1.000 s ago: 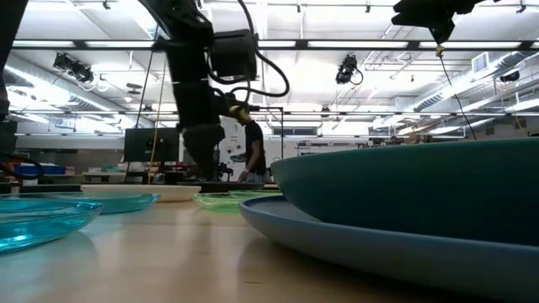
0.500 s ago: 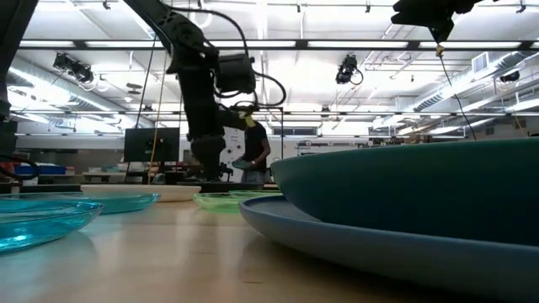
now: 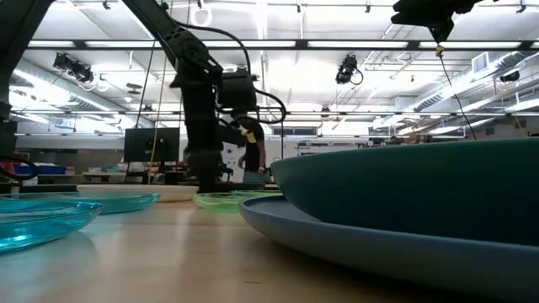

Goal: Stack plastic plates
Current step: Stack the black plate on top of the green plate

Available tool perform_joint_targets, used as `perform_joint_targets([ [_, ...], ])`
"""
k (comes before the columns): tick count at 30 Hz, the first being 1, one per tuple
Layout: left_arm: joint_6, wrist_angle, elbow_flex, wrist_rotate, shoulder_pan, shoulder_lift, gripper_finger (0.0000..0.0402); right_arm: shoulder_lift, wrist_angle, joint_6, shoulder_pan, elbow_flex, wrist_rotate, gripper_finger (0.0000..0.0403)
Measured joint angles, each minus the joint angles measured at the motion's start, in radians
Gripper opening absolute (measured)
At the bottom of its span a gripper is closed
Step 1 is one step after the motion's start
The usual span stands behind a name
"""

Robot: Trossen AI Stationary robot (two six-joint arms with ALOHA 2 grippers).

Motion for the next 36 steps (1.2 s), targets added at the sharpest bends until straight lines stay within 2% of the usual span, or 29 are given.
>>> perform_joint_targets([
  [4,0.042,-0.004,0.0,0.001,0.001,0.0,0.0109,0.0,0.0,0.001,0.0,0.0,0.0,0.0132],
  [11,0.069,-0.018,0.001,-0.008,-0.004,-0.002,0.0021,0.0,-0.001,0.001,0.0,0.0,0.0,0.0132],
  [19,0.095,-0.04,0.012,-0.063,-0.063,-0.111,0.0016,0.0,-0.002,-0.006,0.0,0.0,0.0,0.0132],
  [22,0.106,-0.061,0.041,-0.02,-0.119,-0.152,0.0016,0.0,-0.003,-0.007,0.0,0.0,0.0,0.0132],
  [28,0.132,-0.055,0.113,0.203,-0.295,-0.171,0.0016,0.0,-0.002,-0.008,0.0,0.0,0.005,0.0132],
  [36,0.17,0.114,0.13,0.199,-0.543,-0.149,0.0016,0.0,-0.001,-0.009,0.0,0.0,0.008,0.0132],
])
